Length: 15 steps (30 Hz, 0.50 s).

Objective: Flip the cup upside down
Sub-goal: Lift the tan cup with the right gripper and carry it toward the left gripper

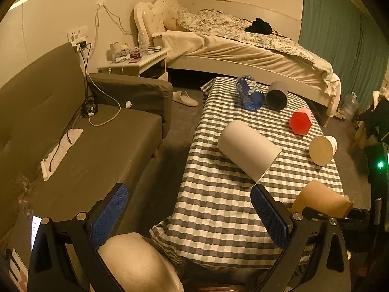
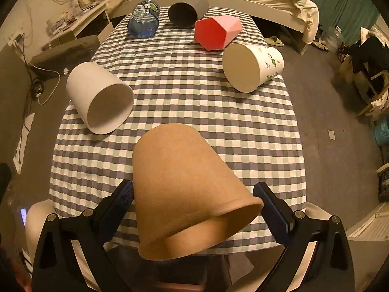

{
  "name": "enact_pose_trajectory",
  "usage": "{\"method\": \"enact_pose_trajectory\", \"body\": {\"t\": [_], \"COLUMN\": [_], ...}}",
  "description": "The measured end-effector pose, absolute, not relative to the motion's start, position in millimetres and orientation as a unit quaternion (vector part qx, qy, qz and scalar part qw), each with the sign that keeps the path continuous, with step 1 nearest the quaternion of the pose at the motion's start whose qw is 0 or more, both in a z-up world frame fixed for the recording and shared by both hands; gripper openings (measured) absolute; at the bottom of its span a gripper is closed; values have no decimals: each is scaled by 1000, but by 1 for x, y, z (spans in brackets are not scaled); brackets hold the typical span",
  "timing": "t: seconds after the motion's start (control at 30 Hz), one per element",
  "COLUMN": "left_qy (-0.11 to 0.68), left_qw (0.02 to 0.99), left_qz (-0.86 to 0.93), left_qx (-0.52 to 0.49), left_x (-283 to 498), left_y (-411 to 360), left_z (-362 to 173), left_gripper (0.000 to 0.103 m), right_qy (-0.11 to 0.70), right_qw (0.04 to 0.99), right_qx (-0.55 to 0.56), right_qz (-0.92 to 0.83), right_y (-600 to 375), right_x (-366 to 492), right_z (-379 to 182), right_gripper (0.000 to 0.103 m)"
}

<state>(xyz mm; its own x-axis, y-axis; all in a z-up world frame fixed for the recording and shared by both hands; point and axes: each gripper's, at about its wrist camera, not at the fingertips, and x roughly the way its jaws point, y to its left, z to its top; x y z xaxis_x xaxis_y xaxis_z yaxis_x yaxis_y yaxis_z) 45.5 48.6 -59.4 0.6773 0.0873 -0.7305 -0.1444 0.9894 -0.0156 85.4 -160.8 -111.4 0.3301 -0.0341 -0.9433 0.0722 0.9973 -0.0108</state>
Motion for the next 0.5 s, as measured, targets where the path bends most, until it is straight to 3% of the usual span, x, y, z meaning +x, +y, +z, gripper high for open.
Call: {"method": "enact_pose_trajectory", "body": {"t": [0.5], "left_qy": [404], "left_qw": [912], "left_qz": [74], "left_qx": [-2], "left_x": [41], "left_y": [21], "left_z": [-53], "left_gripper": [103], "right_qy": [553], "right_qw": [832], "right_qx": [30], "right_qz": [19], "right_y": [-167], "right_x": [72], "right_z": [-111], "right_gripper": [100]}}
